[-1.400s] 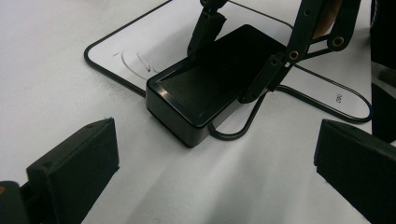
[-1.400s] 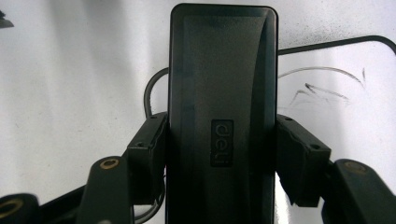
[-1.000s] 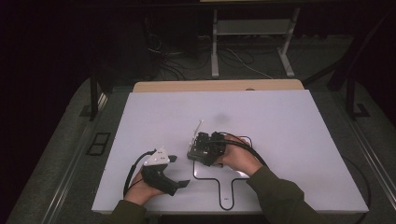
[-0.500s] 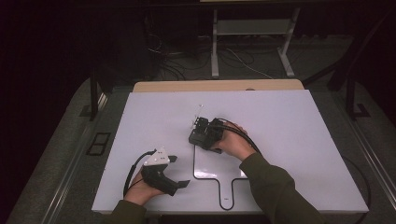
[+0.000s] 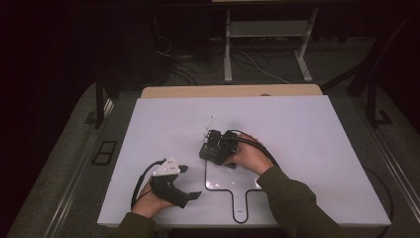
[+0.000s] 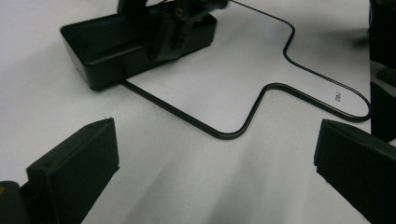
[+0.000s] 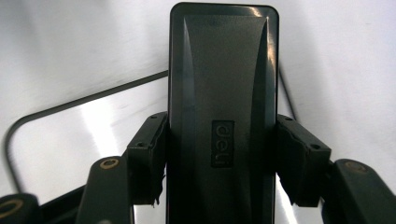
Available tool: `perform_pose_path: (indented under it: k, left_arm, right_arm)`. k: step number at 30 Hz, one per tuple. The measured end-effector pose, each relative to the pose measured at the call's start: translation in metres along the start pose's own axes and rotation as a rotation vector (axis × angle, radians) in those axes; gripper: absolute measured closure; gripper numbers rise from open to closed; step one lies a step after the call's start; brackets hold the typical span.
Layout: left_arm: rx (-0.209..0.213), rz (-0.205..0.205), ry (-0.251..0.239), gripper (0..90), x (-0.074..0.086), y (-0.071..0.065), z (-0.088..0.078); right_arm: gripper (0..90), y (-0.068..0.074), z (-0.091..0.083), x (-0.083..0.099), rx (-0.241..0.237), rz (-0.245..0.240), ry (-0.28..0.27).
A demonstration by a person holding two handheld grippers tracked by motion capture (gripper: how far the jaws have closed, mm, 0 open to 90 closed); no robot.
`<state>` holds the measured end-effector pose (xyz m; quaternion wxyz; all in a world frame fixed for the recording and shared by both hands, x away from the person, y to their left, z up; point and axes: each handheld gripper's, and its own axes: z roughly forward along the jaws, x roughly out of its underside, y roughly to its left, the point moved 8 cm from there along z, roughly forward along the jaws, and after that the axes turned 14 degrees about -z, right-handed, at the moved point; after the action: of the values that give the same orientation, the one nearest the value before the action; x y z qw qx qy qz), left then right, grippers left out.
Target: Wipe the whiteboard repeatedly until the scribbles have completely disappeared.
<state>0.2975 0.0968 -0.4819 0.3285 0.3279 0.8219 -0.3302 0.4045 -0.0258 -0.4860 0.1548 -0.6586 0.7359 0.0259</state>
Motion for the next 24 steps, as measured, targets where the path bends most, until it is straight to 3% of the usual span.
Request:
perform_pose_path:
  k: [12, 17, 24]
  left_arm:
    - [0.000, -0.004, 0.001, 0.0, 0.000, -0.001, 0.001]
    - [0.000, -0.004, 0.001, 0.0, 0.000, -0.001, 0.000]
    - [0.000, 0.000, 0.001, 0.0, 0.000, 0.000, 0.000]
  right_arm:
    - [39.1, 0.041, -0.007, -0.004, -0.041, -0.094, -0.009]
    - [39.1, 0.036, -0.006, -0.005, -0.039, -0.086, -0.010]
    - [39.1, 0.014, 0.000, -0.010, -0.001, -0.047, 0.000]
